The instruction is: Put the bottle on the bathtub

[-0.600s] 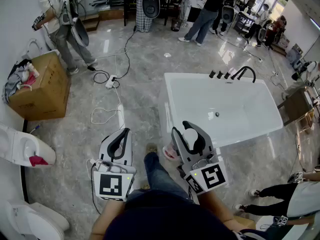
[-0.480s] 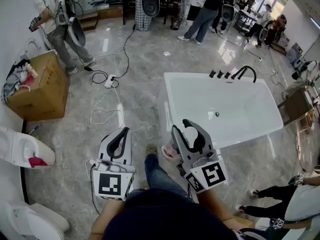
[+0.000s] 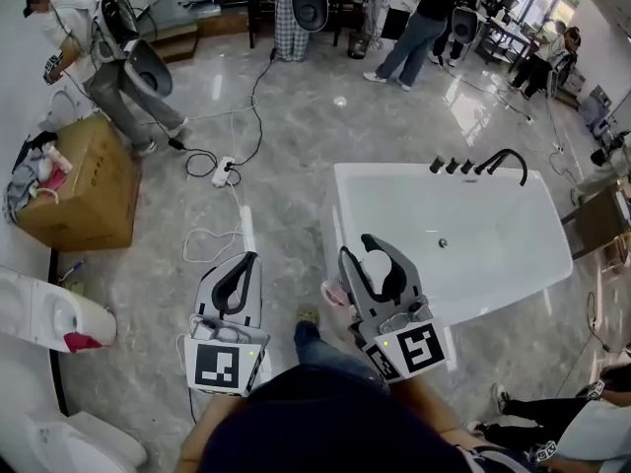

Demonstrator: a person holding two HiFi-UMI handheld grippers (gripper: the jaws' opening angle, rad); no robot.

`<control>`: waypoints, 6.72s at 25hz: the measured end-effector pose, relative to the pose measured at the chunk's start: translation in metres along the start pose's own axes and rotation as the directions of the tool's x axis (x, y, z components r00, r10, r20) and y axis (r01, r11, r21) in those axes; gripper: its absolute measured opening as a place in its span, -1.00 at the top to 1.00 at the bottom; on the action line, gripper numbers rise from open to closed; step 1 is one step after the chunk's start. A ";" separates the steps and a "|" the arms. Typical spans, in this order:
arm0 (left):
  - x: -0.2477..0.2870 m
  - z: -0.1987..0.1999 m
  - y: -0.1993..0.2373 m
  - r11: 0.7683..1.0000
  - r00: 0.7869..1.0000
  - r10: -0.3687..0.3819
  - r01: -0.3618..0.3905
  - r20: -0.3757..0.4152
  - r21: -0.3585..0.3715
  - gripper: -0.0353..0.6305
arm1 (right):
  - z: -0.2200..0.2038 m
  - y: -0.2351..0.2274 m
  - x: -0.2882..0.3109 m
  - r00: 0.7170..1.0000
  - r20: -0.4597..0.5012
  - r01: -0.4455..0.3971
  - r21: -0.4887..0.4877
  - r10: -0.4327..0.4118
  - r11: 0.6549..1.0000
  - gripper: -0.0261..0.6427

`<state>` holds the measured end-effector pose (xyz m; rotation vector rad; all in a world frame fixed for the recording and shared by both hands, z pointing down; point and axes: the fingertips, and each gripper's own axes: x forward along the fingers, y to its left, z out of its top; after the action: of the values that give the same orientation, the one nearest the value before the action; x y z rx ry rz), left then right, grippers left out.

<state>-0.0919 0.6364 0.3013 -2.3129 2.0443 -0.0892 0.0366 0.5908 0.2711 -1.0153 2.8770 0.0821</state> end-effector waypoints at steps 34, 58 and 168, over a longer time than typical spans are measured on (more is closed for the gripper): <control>0.383 -0.032 0.165 0.994 0.994 -0.101 0.100 -0.031 -0.035 0.82 | -0.070 -0.265 0.302 0.979 -0.080 0.189 0.002 -0.188 0.982 0.48; 0.649 -0.075 0.276 0.860 0.857 -0.510 0.505 -0.069 -0.077 0.82 | -0.137 -0.389 0.458 0.751 -0.264 0.614 -0.058 -0.605 0.788 0.48; 0.838 -0.168 -0.157 -0.381 -0.371 -0.848 0.923 -0.379 -0.052 0.82 | -0.412 -0.643 0.245 -0.151 -0.534 0.987 -0.041 -0.832 -0.153 0.06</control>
<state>0.1534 -0.1766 0.4880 -2.9211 -0.7938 -0.7175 0.2235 -0.0950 0.6426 -2.9391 1.1687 -0.8823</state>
